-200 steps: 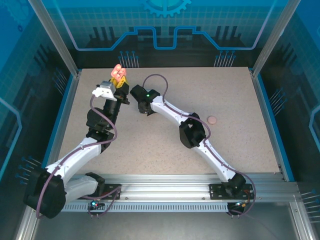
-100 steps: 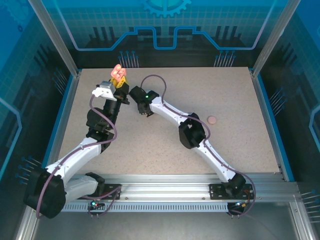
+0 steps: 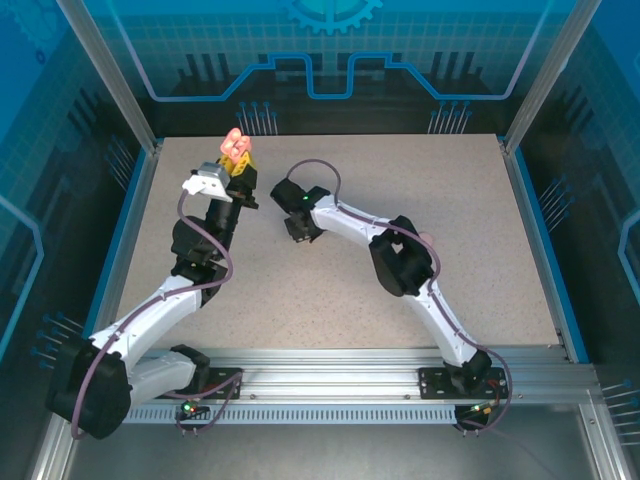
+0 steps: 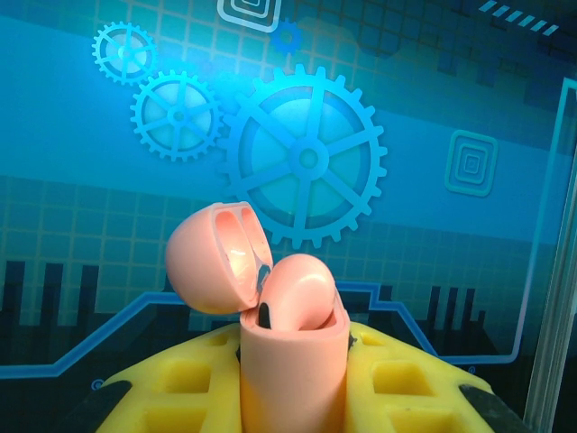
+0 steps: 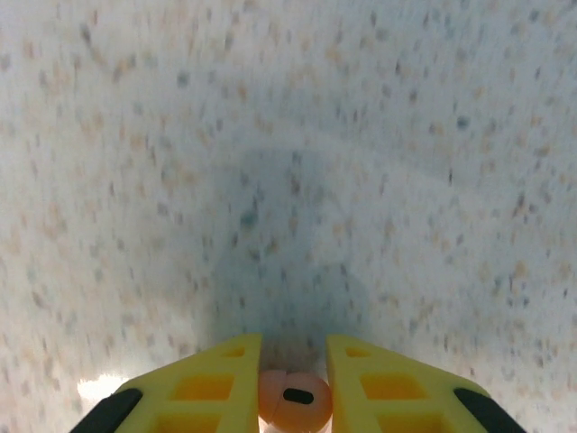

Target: Insert wireless bluetooth earbuds into charging case

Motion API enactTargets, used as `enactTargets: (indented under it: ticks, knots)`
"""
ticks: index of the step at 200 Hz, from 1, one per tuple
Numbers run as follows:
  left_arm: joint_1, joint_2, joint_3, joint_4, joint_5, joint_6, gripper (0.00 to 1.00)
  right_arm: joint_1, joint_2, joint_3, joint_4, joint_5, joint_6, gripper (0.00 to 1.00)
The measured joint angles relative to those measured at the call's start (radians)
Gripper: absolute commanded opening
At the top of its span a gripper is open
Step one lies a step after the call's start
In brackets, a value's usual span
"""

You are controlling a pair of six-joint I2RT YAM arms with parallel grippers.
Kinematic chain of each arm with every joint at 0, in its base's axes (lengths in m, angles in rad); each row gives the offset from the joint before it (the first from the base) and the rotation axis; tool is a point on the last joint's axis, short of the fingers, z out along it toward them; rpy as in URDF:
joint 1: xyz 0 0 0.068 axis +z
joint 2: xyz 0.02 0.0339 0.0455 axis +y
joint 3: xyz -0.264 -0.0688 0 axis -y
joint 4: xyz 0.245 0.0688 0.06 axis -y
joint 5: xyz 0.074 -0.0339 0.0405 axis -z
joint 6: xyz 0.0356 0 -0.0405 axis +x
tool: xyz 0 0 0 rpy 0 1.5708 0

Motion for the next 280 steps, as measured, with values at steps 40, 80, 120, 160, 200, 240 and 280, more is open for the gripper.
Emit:
enactTargets:
  ticks: [40,80,120,160,200,240,280]
  knots:
    - [0.0,0.0,0.0,0.0,0.0,0.0,0.0,-0.013,-0.076,-0.137,0.06,-0.053,-0.041,0.25]
    - [0.0,0.0,0.0,0.0,0.001,0.0,0.0,-0.013,-0.077,-0.138,0.048,-0.063,-0.019,0.33]
    - [0.0,0.0,0.0,-0.004,0.0,0.0,0.0,-0.013,-0.057,-0.061,-0.06,-0.062,0.021,0.33]
    - [0.0,0.0,0.0,-0.007,0.001,0.0,0.0,-0.013,-0.029,0.009,-0.135,-0.055,0.07,0.33]
    - [0.0,0.0,0.0,-0.007,0.001,0.0,0.0,-0.013,-0.004,0.035,-0.165,-0.06,0.117,0.36]
    - [0.0,0.0,0.0,-0.007,0.001,0.0,0.0,-0.013,0.015,0.067,-0.182,-0.063,0.136,0.37]
    - [0.0,0.0,0.0,-0.007,0.001,0.0,0.0,-0.013,0.021,0.069,-0.187,-0.062,0.135,0.43]
